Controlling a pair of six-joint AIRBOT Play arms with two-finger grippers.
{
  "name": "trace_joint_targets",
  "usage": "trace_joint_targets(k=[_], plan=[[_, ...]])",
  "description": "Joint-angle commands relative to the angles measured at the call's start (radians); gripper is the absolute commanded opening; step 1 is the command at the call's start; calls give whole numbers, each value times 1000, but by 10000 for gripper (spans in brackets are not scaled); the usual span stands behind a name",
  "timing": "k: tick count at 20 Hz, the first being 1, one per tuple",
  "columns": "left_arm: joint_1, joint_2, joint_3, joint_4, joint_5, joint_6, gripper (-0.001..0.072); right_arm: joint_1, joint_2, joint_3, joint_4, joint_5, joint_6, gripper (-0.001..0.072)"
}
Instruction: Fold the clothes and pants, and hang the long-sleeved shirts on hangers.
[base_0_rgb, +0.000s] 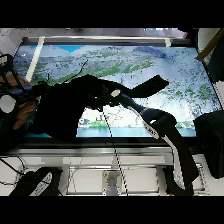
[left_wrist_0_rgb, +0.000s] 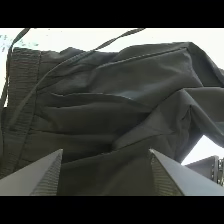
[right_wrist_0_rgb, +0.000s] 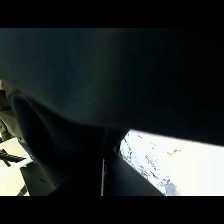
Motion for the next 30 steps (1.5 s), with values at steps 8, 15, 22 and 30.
trace_joint_targets(k=[8, 15, 22, 30], plan=[[4, 3, 0, 3, -4, -1, 588, -176, 187, 131, -288, 278, -50, 5], [4, 86, 0, -31, -6, -23, 588, -483, 599, 130, -864, 784, 17, 5], [4, 119, -2, -31, -249, -24, 588, -645, 900, 52, -1186, 1029, 68, 5], [-13, 126, -399, -449, -177, -54, 587, -654, 976, -285, -1339, 864, 34, 411]])
